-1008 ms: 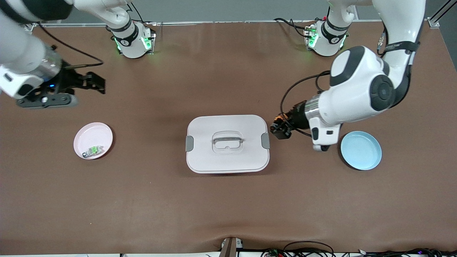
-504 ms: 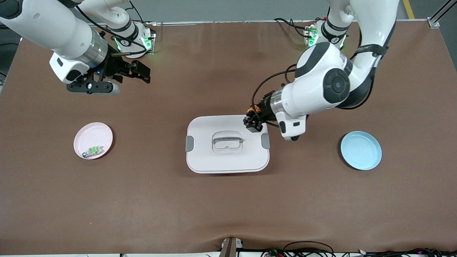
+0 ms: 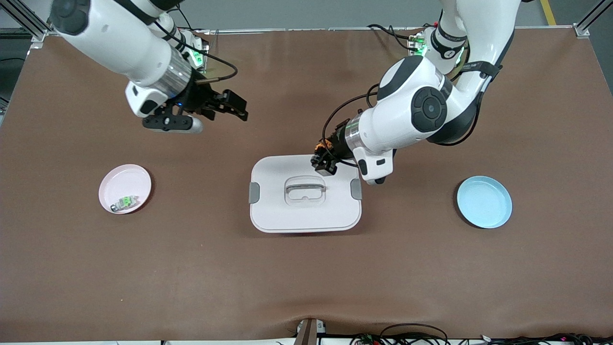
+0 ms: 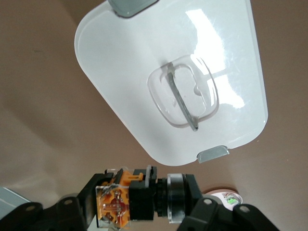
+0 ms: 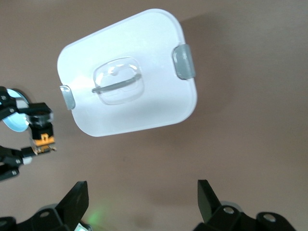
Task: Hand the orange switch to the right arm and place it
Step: 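Grasp the orange switch with the right gripper above the white box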
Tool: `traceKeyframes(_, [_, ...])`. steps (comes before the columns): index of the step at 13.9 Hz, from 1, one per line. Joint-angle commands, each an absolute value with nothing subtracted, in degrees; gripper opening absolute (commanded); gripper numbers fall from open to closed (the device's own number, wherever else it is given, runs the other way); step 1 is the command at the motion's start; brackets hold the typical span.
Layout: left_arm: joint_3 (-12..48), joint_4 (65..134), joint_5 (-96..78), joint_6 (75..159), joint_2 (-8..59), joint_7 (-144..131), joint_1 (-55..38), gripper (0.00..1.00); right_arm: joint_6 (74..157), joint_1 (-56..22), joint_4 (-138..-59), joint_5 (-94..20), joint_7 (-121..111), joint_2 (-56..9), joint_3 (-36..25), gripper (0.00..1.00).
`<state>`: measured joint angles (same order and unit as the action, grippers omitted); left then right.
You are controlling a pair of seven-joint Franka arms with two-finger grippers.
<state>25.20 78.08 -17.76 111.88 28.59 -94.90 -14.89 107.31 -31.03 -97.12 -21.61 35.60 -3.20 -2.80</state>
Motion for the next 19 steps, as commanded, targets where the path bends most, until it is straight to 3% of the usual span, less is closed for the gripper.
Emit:
traceKeyframes(1, [25.1, 76.7, -18.9, 112.8, 29.1, -96.2, -16.0, 0.0, 116.2, -34.4, -103.6, -24.3, 38.8, -1.1, -3.3, 1.0])
traceKeyframes(8, [25.1, 76.7, -20.0, 115.7, 29.1, -96.2, -16.9, 0.0, 135.2, -39.3, -110.0, -35.4, 39.6, -1.5, -3.3, 1.0])
traceKeyframes(19, [25.0, 76.6, -20.0, 115.8, 29.0, -96.6, -17.8, 0.0, 143.3, -40.0, -109.9, -38.8, 28.4, -5.0, -3.3, 1.0])
